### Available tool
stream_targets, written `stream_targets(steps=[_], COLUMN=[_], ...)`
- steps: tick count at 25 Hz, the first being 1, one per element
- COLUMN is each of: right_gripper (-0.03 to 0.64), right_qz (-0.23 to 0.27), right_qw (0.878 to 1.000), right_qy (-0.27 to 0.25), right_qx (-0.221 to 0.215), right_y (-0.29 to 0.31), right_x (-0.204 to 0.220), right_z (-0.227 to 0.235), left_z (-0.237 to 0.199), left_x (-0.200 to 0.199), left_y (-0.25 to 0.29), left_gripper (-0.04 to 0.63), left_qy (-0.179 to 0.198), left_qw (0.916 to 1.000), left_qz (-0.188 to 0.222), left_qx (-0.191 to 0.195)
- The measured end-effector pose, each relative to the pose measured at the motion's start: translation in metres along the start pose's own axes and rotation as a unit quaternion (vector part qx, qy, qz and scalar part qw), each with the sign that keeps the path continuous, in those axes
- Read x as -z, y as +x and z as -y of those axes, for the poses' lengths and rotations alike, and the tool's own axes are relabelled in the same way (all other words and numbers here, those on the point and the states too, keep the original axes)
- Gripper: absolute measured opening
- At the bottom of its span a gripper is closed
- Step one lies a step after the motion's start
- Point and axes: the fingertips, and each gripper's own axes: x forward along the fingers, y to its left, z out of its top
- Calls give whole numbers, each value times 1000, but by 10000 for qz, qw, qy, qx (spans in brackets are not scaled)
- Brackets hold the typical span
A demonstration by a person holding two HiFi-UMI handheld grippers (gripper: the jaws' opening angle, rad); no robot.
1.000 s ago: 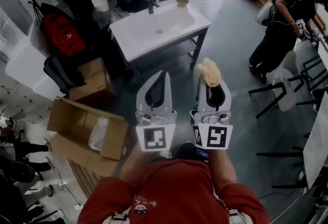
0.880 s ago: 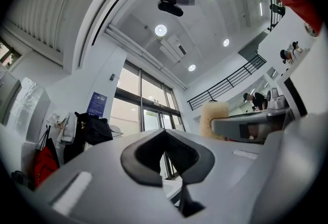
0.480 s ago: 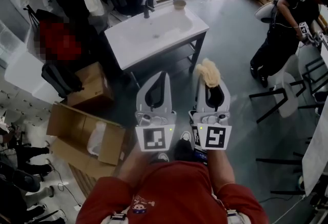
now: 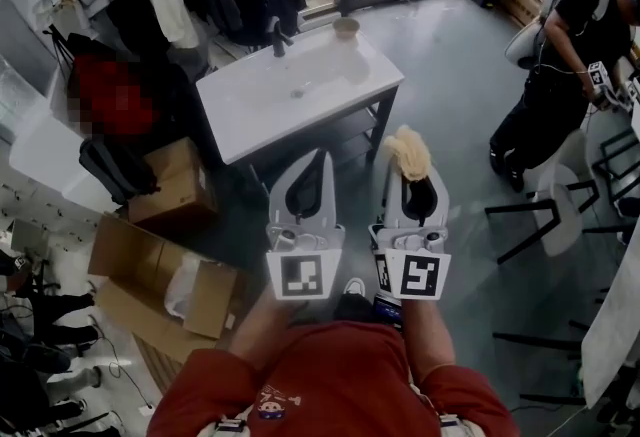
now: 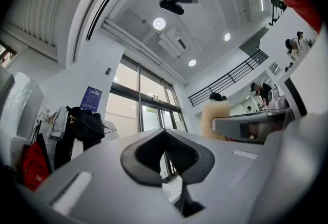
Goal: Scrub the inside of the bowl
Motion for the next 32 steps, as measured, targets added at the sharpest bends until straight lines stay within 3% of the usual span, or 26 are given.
stream_targets(steps=[16,32], right_gripper=[77,75], right_qz=[-23,-29], right_qw=[9998,9996], right_qy=[141,102], right_qx=[-140,-274], right_y=[49,70], right_x=[26,47], right_z=[97,113], left_z=[54,56], left_x=[21,41], left_y=[93,119], left_gripper=[6,6], left_qy=[80,134], left_qw=[9999,9998], left_qz=[-4,13], left_qx=[-131,-160])
